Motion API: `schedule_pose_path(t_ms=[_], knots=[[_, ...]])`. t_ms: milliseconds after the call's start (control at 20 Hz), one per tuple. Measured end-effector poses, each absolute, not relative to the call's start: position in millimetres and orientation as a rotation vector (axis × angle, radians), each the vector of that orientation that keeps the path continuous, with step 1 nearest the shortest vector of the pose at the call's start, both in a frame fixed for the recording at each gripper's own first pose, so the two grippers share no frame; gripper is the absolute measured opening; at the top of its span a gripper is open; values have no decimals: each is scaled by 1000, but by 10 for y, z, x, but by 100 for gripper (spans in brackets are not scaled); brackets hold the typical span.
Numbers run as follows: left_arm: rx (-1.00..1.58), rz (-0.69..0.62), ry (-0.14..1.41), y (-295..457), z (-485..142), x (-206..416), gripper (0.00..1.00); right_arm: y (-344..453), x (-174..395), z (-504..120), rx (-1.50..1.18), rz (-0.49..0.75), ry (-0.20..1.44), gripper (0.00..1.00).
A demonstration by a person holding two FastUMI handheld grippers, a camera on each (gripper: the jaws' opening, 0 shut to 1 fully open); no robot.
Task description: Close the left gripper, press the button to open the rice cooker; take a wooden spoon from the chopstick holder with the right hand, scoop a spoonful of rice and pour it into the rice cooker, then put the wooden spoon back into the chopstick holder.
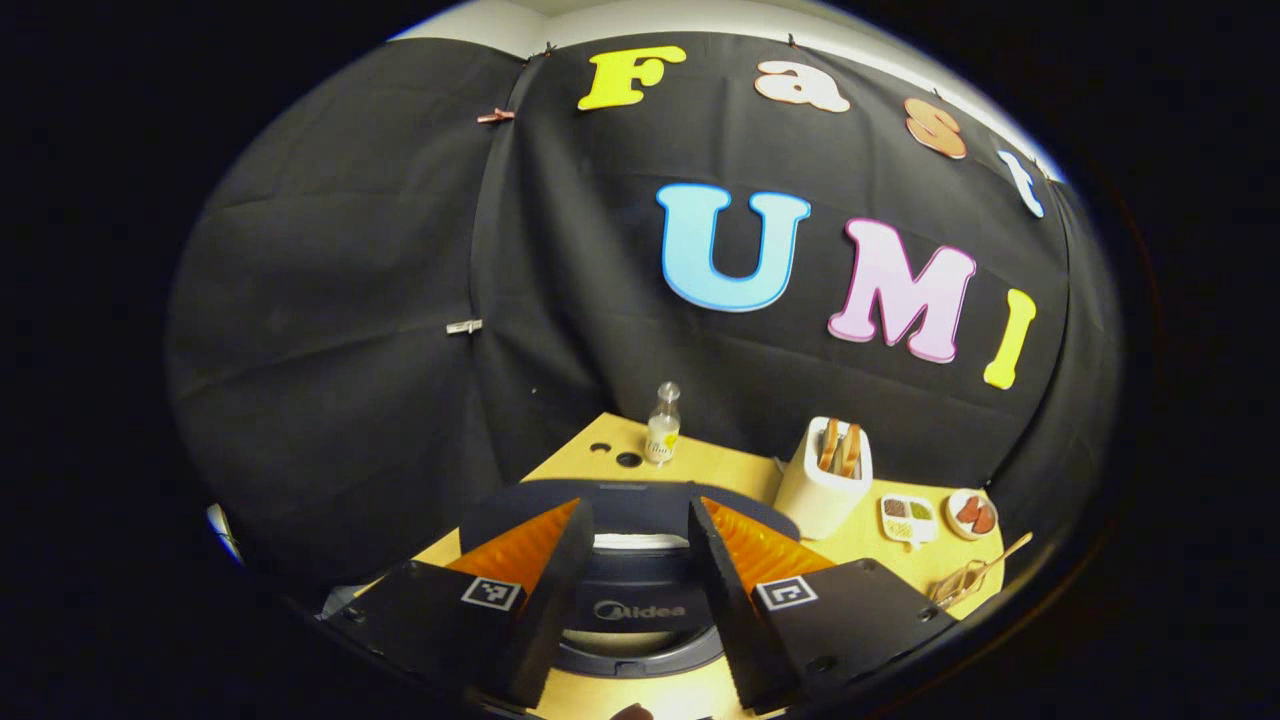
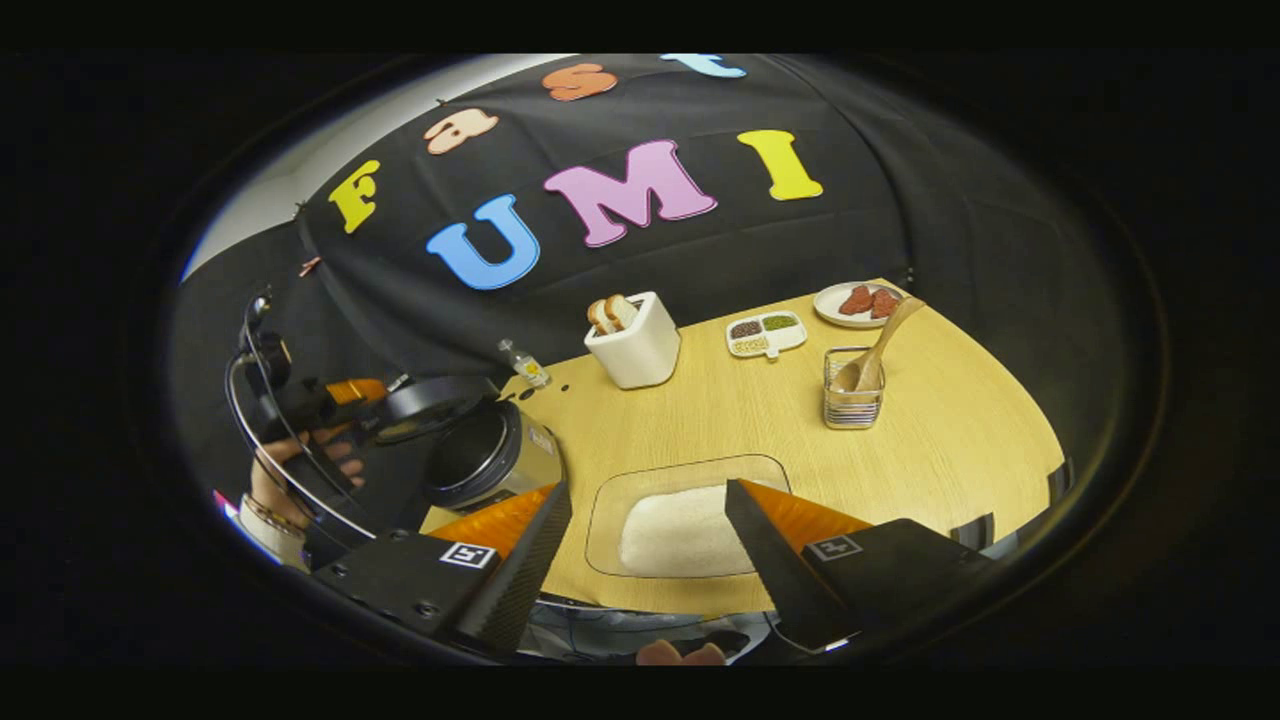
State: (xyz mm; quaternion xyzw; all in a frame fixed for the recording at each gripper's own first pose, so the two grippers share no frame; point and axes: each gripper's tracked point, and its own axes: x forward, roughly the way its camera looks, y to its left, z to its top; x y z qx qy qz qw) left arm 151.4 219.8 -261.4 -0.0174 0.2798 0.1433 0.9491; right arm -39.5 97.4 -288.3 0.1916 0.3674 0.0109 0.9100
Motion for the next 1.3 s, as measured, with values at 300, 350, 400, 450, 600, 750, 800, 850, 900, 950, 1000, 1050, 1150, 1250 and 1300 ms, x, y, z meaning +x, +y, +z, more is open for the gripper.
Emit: schedule_pose_path(t_ms=[300,350,400,450,600,750,800,850,900,950,1000,1050,1150,1250,1300], knots=[[14,307,556,2121,-3040,1276,77,1163,-465,-3026,371,61,806,96],[17,309,560,2118,-3098,1253,77,1170,-477,-3036,366,66,809,96],[23,308,567,2105,-3160,1232,78,1174,-483,-3048,365,67,811,96],[26,308,565,2101,-3206,1206,78,1172,-494,-3065,367,66,814,96],[23,309,589,2104,-3428,1136,78,1169,-521,-3114,374,58,826,96],[60,294,591,2090,-3522,1101,79,1159,-535,-3157,377,52,834,96],[60,292,577,2104,-3549,1069,78,1164,-547,-3163,376,52,835,96],[33,297,586,2110,-3612,1052,79,1176,-552,-3171,376,53,839,96],[29,300,570,2100,-3601,1044,83,1185,-552,-3174,377,54,838,96],[45,301,565,2100,-3590,1043,80,1188,-543,-3184,378,55,837,96],[53,299,561,2092,-3631,1031,80,1212,-541,-3182,380,59,838,96],[51,296,554,2095,-3608,1037,83,1228,-554,-3173,377,61,836,96],[63,277,556,2101,-3575,1057,79,1207,-520,-3145,377,58,824,96],[37,260,568,2090,-3511,1014,78,1183,-462,-3093,386,50,806,96],[15,248,560,2059,-3449,983,79,1150,-422,-3061,388,43,791,96]])
